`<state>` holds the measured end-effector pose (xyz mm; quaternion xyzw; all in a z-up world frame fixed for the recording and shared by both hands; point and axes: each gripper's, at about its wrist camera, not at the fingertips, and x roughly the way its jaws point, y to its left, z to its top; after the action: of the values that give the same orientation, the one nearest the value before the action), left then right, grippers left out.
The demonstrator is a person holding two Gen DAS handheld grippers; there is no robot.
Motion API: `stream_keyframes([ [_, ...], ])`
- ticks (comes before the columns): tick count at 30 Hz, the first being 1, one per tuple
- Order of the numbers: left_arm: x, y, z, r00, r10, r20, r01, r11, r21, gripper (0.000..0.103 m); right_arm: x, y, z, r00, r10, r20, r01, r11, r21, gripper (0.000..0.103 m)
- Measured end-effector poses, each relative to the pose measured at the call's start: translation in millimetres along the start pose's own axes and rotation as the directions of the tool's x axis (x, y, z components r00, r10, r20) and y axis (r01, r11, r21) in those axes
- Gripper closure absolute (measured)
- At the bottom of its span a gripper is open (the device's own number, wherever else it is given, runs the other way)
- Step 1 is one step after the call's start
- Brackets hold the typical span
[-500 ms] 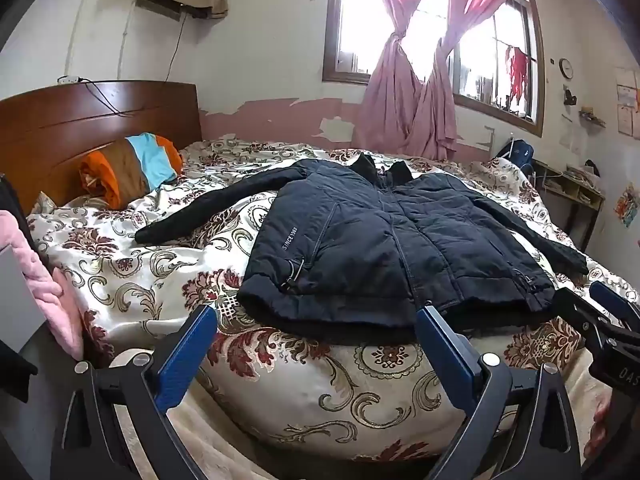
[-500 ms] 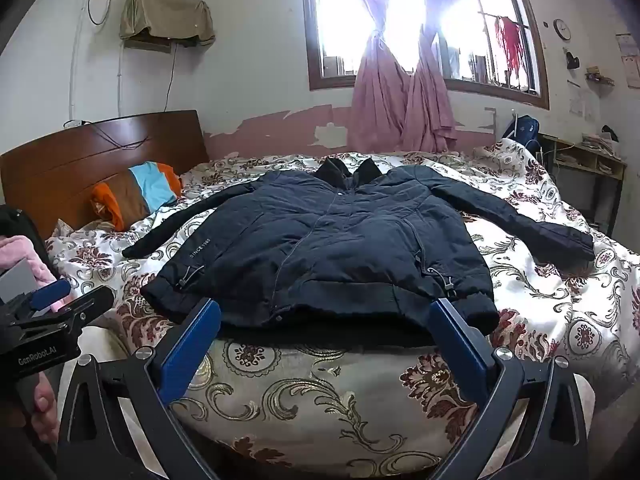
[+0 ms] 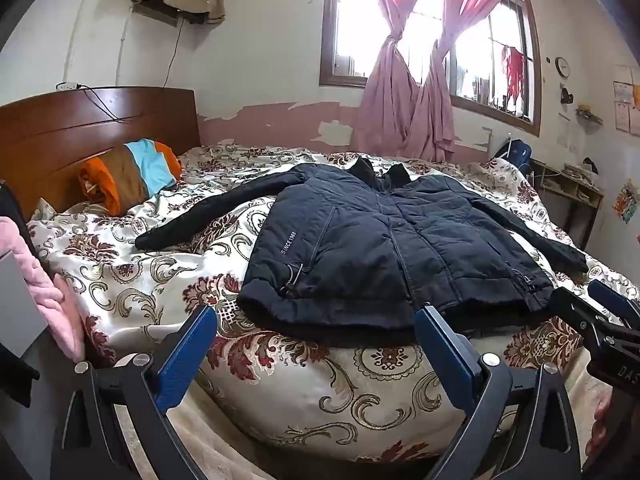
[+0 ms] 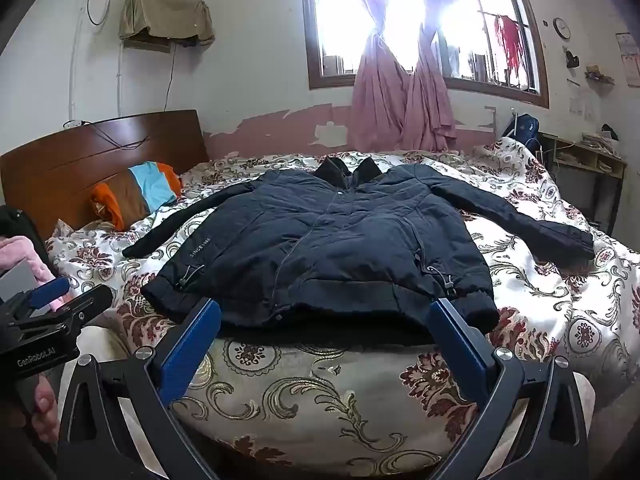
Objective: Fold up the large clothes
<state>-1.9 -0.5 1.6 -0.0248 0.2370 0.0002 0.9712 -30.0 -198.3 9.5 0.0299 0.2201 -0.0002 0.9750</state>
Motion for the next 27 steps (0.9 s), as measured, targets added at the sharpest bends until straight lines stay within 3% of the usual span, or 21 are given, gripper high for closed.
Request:
stream_keyframes([
  [27,-0.1,0.7,1.9,1.0,0.002,0.002,-0.002,1.0,0.005,0.003,-1.6,1.1,-1.4,1.0,-0.001,-0.003,0.001,1.0,-0.001,0.001],
])
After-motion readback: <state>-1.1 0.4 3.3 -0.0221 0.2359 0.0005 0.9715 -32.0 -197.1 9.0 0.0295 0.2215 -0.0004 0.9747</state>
